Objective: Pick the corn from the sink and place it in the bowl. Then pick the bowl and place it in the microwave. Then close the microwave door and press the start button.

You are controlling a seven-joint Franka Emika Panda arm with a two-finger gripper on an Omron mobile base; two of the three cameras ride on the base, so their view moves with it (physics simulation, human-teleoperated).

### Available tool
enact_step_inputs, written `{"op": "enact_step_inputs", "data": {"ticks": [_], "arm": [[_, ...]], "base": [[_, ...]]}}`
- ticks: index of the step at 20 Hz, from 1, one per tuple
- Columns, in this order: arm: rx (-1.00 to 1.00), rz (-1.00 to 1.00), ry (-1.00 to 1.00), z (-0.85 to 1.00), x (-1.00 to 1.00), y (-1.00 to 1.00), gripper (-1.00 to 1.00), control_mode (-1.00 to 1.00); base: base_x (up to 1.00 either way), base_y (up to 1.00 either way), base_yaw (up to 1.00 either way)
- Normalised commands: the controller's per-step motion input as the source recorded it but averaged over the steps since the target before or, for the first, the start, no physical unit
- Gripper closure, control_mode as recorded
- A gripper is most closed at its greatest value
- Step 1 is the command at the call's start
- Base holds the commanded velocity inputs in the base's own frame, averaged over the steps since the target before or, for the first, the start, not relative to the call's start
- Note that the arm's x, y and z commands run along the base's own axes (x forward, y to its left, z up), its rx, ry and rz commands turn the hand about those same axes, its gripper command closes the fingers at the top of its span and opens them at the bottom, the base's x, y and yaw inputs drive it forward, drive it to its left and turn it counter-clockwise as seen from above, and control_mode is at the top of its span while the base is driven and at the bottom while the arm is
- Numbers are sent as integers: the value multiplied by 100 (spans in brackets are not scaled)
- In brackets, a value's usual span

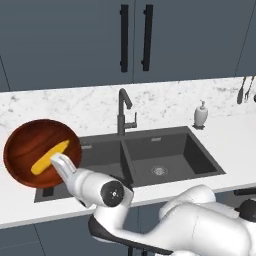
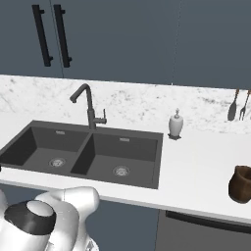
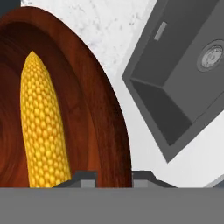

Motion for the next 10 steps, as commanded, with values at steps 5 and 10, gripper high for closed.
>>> {"op": "enact_step_inputs", "data": {"ticks": [5,10], "arm": [[11,-15,12,72,-65,-23,100,-100],[4,-19,24,66,-44,-19,100,-100]], "base": [[0,0,0],[0,0,0]]}}
